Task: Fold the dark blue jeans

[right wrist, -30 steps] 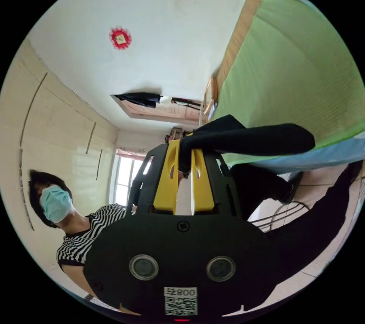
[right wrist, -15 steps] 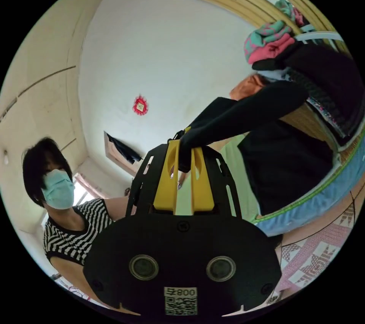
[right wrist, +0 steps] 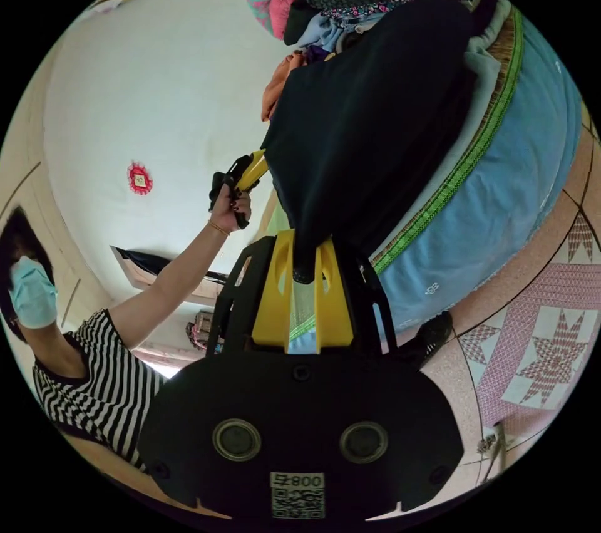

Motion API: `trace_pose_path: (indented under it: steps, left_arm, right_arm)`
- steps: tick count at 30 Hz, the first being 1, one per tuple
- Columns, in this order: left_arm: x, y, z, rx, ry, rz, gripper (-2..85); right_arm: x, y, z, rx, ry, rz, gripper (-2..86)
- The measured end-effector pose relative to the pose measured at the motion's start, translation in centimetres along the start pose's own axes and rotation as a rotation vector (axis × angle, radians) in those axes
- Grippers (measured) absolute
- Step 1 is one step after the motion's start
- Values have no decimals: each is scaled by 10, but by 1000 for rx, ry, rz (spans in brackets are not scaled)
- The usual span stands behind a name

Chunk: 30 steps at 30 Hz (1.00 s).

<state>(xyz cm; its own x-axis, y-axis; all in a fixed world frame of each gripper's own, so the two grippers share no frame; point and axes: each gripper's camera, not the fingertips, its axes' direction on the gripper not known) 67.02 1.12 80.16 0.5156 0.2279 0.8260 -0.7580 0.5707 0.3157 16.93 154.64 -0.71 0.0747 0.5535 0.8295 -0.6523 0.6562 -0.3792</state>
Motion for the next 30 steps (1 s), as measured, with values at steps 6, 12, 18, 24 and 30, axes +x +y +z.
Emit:
trace_pose_path:
  steps: [6, 12, 18, 24, 30]
  left_arm:
    - [76, -11, -8, 74, -78, 41, 68]
    - [163, -22, -11, 119, -117, 181, 51]
    - [246, -54, 22, 48, -289, 332, 15]
    - [281, -84, 57, -59, -590, 337, 0]
    - [301, -108, 77, -64, -668, 270, -2]
  right_arm:
    - [12, 8, -16, 47, 22, 12, 68]
    - [17, 38, -42, 108, 38, 37, 60]
    - [-32, 34, -65, 188, 162, -106, 8]
    - [-60, -23, 14, 43, 422, -271, 1]
    - [-58, -47, 88, -23, 519, -328, 1]
